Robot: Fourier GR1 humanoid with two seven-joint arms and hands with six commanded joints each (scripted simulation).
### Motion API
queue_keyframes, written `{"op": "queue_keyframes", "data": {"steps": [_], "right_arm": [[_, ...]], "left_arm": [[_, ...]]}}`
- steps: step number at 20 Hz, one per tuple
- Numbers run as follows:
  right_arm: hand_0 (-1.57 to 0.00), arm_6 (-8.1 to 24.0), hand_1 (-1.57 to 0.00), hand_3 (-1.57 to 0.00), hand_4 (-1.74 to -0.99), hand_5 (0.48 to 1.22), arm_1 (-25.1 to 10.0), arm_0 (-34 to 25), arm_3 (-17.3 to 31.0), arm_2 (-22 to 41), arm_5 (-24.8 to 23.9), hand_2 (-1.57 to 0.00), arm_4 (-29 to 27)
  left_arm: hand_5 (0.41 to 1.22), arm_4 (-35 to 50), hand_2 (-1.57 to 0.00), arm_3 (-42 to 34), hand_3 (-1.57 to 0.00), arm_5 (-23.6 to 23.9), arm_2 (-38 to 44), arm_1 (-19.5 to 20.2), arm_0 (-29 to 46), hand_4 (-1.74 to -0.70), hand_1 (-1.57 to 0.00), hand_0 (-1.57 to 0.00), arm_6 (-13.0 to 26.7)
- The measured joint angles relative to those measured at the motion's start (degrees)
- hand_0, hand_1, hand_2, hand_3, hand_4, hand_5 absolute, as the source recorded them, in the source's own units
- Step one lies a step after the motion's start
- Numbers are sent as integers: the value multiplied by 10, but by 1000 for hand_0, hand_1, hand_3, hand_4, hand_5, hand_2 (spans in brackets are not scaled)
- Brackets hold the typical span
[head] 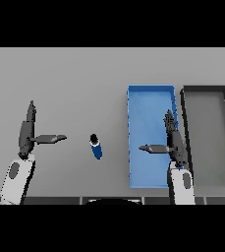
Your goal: Pick up the blue pipe and place it into the blue bin.
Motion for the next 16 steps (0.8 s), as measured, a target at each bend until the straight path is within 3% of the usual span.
{"op": "queue_keyframes", "data": {"steps": [6,7,9,13,16], "right_arm": [[1,-4,1,1,-1210,594,-3,9,-3,0,3,1,-1],[1,-38,1,1,-1206,592,-47,16,-20,20,18,1,43],[1,-61,1,1,-1195,588,-80,40,-50,52,26,1,97],[1,-42,1,1,-1187,585,-97,44,-68,64,33,1,117],[1,-32,1,1,-1187,579,-93,44,-74,70,30,1,124]], "left_arm": [[594,-2,1,2,1,1,-5,-5,2,-967,1,1,1],[595,-7,1,-3,1,-65,-22,41,8,-969,1,1,-30],[596,3,1,-4,1,-147,-31,93,7,-971,1,1,-56],[593,-5,1,-1,1,-186,-47,108,12,-965,1,1,-76],[583,3,1,-38,1,-219,-59,126,36,-977,1,1,-107]]}}
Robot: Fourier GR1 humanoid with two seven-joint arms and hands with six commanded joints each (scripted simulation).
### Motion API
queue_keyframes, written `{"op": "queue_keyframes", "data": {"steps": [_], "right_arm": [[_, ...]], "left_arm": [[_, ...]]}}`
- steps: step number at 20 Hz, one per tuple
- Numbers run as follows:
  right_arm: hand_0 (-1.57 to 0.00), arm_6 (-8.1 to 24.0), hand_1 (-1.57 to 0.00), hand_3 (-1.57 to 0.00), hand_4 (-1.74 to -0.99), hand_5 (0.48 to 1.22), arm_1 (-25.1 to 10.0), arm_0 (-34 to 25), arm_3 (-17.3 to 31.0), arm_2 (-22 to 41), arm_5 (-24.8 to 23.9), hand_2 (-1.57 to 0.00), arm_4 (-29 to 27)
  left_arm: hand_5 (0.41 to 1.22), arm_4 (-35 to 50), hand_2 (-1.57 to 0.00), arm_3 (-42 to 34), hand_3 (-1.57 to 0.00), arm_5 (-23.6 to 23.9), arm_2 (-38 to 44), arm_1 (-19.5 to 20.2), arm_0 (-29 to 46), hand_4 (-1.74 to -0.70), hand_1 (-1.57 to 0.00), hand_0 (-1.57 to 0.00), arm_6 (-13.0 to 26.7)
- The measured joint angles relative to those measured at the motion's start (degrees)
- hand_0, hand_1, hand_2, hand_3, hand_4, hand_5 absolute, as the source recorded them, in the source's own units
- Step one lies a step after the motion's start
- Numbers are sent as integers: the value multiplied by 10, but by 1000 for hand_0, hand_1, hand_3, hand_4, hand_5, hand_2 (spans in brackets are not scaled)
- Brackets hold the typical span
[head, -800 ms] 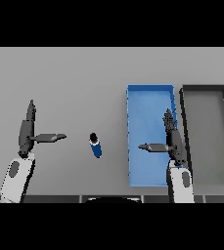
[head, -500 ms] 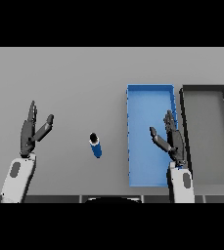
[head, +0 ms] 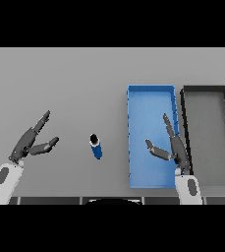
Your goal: Pick up the blue pipe and place it into the blue bin.
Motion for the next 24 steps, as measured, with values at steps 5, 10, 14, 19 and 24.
{"op": "queue_keyframes", "data": {"steps": [5,10,14,19,24], "right_arm": [[1,4,1,1,-1225,580,10,-2,-3,0,2,1,-12],[1,7,1,1,-1213,572,4,-7,-1,-6,8,1,-19],[1,6,1,1,-1209,567,4,-3,-3,-3,9,1,-16],[1,2,1,1,-1206,554,10,0,-1,-3,11,1,-23],[1,2,1,1,-1202,549,9,6,-3,-5,11,1,-23]], "left_arm": [[512,-12,1,-81,1,-40,-55,24,24,-1018,1,1,57],[469,-42,1,-110,1,-58,-115,7,17,-1084,1,1,118],[479,-70,1,-97,1,-56,-147,-32,5,-1141,1,1,109],[488,-102,1,-38,1,-33,-168,-108,-34,-1131,1,1,97],[497,-100,1,18,1,-26,-174,-162,-44,-1138,1,1,82]]}}
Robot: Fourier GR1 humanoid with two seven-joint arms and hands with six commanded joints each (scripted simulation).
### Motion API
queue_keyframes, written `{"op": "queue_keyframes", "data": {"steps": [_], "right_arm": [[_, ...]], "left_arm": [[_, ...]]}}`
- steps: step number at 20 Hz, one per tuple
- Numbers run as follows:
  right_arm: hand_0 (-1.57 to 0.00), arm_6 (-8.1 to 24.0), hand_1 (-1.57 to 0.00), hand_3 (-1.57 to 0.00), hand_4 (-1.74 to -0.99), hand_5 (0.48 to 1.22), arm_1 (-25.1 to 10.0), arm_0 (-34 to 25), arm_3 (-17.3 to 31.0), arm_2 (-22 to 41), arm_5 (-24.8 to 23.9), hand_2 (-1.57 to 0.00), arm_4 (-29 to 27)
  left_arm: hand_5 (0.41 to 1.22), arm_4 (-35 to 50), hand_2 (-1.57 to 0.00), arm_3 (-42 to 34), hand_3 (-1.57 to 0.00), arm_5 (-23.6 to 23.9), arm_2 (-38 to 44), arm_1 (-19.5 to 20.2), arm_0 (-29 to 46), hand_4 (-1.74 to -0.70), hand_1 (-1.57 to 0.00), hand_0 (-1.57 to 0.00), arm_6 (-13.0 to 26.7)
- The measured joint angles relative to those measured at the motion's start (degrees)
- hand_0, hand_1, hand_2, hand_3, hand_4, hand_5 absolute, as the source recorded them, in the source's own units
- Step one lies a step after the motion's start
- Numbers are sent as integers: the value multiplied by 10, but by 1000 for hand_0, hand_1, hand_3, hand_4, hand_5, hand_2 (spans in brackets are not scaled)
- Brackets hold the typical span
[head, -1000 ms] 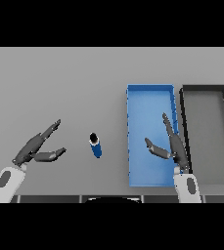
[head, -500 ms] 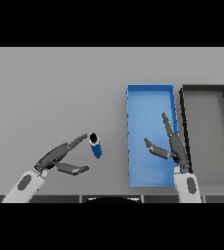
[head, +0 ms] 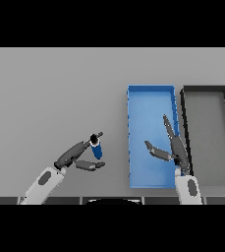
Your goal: Pick up the blue pipe and place it into the blue bin.
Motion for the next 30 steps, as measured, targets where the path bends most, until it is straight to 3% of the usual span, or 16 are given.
{"op": "queue_keyframes", "data": {"steps": [4,6,9,10,12,14,16,17,18,26,30], "right_arm": [[1,2,1,1,-1195,548,-1,0,1,-5,-1,1,-4],[1,0,1,1,-1188,550,1,5,-2,0,-3,1,2],[1,3,1,1,-1196,560,-4,-5,4,-5,-4,1,4],[1,-8,1,1,-1192,560,-1,0,4,-4,-1,1,-2],[1,-5,1,1,-1189,562,-4,4,-1,-6,-1,1,-2],[1,-2,1,1,-1182,562,-7,1,4,-9,-2,1,-1],[1,2,1,1,-1178,561,-4,-4,5,-6,-4,1,3],[1,0,1,1,-1176,560,-3,-2,5,-3,-4,1,5],[1,5,1,1,-1176,559,-5,-6,6,-6,-6,1,5],[1,7,1,1,-1151,550,-4,-5,7,-3,-4,1,8],[1,-6,1,1,-1135,559,-9,6,2,-3,-4,1,12]], "left_arm": [[517,-32,-23,57,0,24,-1,-30,-25,-1098,1,1,-28],[567,-19,-87,67,-44,16,-2,-49,-26,-1137,1,1,-40],[675,22,-417,77,-345,-3,9,-74,-36,-1268,-248,-39,-36],[784,32,-578,78,-590,-7,13,-80,-37,-1301,-411,-179,-38],[941,42,-936,83,-914,-5,15,-90,-28,-1450,-828,-648,-43],[1042,31,-1164,77,-1112,4,10,-97,-27,-1551,-1095,-981,-49],[1106,28,-1311,67,-1258,2,-4,-102,-17,-1617,-1266,-1193,-48],[1129,23,-1363,67,-1320,4,-7,-98,-15,-1586,-1327,-1269,-57],[1148,15,-1404,65,-1370,11,-10,-99,-21,-1561,-1376,-1329,-46],[1209,3,-1543,20,-1537,20,-7,-121,-22,-1482,-1538,-1530,-104],[1216,-4,-1560,-9,-1557,26,-4,-138,-36,-1475,-1558,-1554,-82]]}}
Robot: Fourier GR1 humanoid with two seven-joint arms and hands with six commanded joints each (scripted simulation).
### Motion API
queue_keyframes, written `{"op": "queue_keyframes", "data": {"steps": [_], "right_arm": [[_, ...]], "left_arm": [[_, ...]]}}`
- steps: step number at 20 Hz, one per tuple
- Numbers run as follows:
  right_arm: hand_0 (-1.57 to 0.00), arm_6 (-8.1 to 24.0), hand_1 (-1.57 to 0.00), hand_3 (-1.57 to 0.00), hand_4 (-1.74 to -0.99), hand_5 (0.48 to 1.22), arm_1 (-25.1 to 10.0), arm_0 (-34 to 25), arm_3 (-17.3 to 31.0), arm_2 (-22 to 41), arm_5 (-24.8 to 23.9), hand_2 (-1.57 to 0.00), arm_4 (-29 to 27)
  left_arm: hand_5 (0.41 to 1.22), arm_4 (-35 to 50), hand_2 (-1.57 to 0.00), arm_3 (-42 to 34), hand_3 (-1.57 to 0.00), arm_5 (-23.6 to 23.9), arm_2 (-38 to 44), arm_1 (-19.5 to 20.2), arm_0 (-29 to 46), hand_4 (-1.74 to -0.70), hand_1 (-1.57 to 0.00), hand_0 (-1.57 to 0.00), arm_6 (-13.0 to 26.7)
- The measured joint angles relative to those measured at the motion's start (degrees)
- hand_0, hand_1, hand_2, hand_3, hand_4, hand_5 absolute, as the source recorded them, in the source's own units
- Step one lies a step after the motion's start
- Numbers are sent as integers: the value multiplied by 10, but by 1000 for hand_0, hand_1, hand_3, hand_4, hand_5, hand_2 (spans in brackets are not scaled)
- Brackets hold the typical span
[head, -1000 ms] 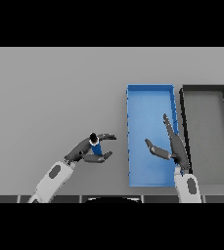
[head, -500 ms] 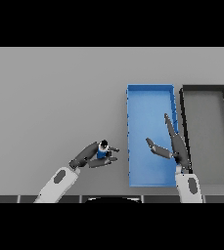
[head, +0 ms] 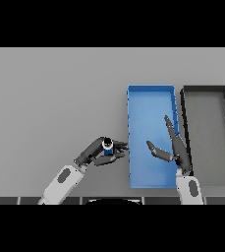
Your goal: Pick up the blue pipe and place it into the blue bin.
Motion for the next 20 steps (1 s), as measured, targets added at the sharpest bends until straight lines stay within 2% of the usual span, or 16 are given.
{"op": "queue_keyframes", "data": {"steps": [1,3,4,5,7,11,13,15,18,19,20], "right_arm": [[1,13,1,1,-1129,561,-3,-11,6,-4,-1,1,1],[1,8,1,1,-1126,567,-3,-7,-1,0,-2,1,6],[1,-1,1,1,-1124,569,-2,4,-1,2,0,1,5],[1,6,1,1,-1123,571,-6,-5,6,-2,0,1,5],[1,1,1,1,-1124,578,-2,-3,5,1,-4,1,9],[1,-7,1,1,-1123,578,16,30,-16,4,-28,1,20],[1,-8,1,1,-1157,578,27,51,-32,5,-46,1,28],[1,-1,-3,1,-1191,577,32,60,-34,5,-56,1,33],[1,-26,-22,1,-1166,571,35,61,-54,-4,-46,-30,1],[1,-58,-17,1,-1172,579,34,62,-71,-7,-29,-32,-29],[1,-70,-14,1,-1175,592,31,63,-87,-6,-9,-25,-55]], "left_arm": [[1217,0,-1562,-8,-1560,-3,3,1,-7,-1474,-1560,-1558,5],[1218,-7,-1565,-17,-1564,-5,1,-9,-22,-1473,-1564,-1562,28],[1219,-3,-1566,-21,-1565,-14,4,-3,-18,-1473,-1566,-1564,26],[1219,1,-1567,-27,-1566,-22,6,-4,-24,-1473,-1567,-1566,41],[1220,0,-1569,-30,-1568,-29,6,-8,-30,-1473,-1568,-1568,59],[1220,-9,-1570,-36,-1570,-37,7,-11,-20,-1474,-1570,-1570,62],[1220,-12,-1570,-35,-1570,-37,10,-21,-20,-1474,-1570,-1570,65],[1220,-16,-1571,-41,-1571,-45,11,-14,-6,-1474,-1571,-1570,59],[1221,-29,-1571,-38,-1571,-46,12,-25,-10,-1475,-1571,-1571,58],[1221,-26,-1571,-38,-1571,-51,19,-19,-8,-1475,-1571,-1571,52],[1221,-28,-1571,-37,-1571,-56,22,-16,-9,-1475,-1571,-1571,52]]}}
